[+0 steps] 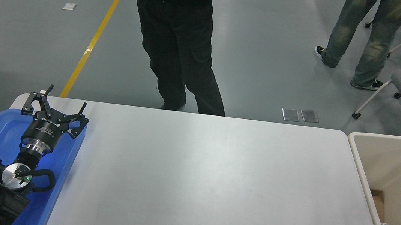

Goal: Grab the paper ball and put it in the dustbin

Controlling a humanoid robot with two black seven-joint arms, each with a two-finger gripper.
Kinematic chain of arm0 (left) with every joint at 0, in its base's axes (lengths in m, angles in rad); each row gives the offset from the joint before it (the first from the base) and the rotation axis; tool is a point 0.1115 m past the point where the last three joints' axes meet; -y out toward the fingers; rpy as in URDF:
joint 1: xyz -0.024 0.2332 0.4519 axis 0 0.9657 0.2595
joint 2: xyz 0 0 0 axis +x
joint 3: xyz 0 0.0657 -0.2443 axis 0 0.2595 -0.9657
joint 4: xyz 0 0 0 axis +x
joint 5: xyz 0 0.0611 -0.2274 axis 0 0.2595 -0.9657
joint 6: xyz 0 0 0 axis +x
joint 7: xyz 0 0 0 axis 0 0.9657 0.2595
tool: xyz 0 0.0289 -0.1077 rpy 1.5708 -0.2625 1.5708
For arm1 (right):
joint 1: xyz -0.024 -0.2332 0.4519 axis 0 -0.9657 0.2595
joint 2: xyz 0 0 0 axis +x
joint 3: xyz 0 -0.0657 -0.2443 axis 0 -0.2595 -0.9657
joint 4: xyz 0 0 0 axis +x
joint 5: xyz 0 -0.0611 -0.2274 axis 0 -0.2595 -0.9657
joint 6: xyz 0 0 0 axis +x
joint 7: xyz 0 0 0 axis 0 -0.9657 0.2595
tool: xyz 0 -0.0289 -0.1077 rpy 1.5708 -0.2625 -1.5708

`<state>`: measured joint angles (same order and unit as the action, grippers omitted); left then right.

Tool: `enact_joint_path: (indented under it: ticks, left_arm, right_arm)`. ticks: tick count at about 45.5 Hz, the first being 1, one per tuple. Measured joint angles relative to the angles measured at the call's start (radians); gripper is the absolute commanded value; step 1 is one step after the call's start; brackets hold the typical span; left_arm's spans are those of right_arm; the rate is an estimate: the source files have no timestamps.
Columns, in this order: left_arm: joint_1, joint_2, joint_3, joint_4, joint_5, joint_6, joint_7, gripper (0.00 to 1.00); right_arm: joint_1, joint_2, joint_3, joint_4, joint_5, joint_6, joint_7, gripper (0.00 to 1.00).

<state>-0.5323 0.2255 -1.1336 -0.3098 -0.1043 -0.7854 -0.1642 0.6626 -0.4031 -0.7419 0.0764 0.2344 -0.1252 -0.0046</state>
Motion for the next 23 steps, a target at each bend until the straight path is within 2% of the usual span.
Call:
enact_joint_path:
  ticks: [2,3,6,8,9,13,23]
  left_arm:
    - [0.0,0.0,0.0,0.0,0.0,0.0,0.0,0.99]
    - [0.0,0.0,0.0,0.0,0.0,0.0,0.0,0.99]
    - [0.0,0.0,0.0,0.0,0.0,0.0,0.0,0.99]
    - [0.0,0.0,0.0,0.0,0.0,0.0,0.0,0.99]
    - [0.0,0.0,0.0,0.0,0.0,0.0,0.0,0.99]
    - [0.0,0.0,0.0,0.0,0.0,0.0,0.0,0.99]
    - [0.0,0.0,0.0,0.0,0.0,0.0,0.0,0.99]
  right_arm:
    - [-0.002,0.001,0.001,0.0,0.0,-0.001,0.0,0.0]
    - [-0.003,0.001,0.002,0.0,0.0,-0.001,0.0,0.09]
    - [-0.006,0.003,0.004,0.0,0.001,-0.002,0.0,0.56]
    - [-0.007,0.003,0.004,0.0,0.001,-0.002,0.001,0.79]
    - [-0.008,0.003,0.004,0.0,0.001,-0.002,0.001,0.85]
    - [-0.008,0.002,0.005,0.0,0.001,-0.003,0.001,0.88]
    - [-0.006,-0.002,0.008,0.0,0.002,-0.003,0.001,0.89]
